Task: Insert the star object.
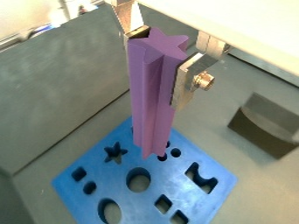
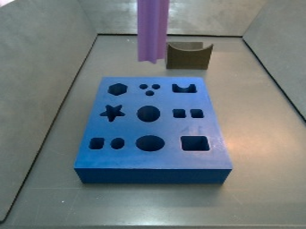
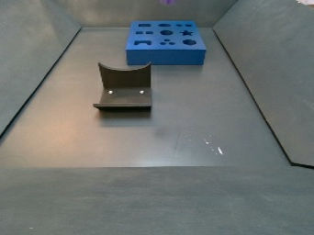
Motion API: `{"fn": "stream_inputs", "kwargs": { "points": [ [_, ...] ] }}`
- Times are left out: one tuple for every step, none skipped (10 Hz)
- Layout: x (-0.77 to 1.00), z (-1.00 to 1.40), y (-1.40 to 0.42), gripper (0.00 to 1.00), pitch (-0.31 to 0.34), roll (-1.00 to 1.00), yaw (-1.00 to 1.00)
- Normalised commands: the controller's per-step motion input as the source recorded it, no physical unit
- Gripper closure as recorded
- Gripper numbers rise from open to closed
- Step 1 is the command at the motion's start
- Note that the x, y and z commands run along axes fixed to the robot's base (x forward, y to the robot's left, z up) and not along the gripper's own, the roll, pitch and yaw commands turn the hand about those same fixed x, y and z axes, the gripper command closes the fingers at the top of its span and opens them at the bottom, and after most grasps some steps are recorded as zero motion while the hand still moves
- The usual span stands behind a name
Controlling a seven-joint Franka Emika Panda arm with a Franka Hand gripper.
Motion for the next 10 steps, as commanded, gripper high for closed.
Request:
{"fn": "stream_inputs", "kwargs": {
  "points": [
    [-0.18,-0.81,-0.03,1.00,-0.130,0.04,-0.81],
    [0.00,-0.59,-0.19,1.00,0.000,0.06,-0.99],
    [0.00,-0.49,-0.12,1.00,0.006,0.07,-1.00],
    [-0.03,-0.28,-0.16,1.00,0.004,0.16,-0.90],
    [-0.08,-0.19,-0.28,1.00,-0.003,0.17,-0.70],
    [-0.16,-0.13,-0.22,1.00,-0.011,0.22,-0.66],
    [-0.33,-0.10,-0.15,1.00,-0.017,0.21,-0.61],
    [-0.63,-0.15,-0.05,1.00,-0.010,0.04,-0.40],
    [-0.62,-0.21,0.00,1.00,-0.056,0.01,-0.13],
    [-0.61,-0.43,-0.16,1.00,-0.343,0.01,0.00]
  ]
}}
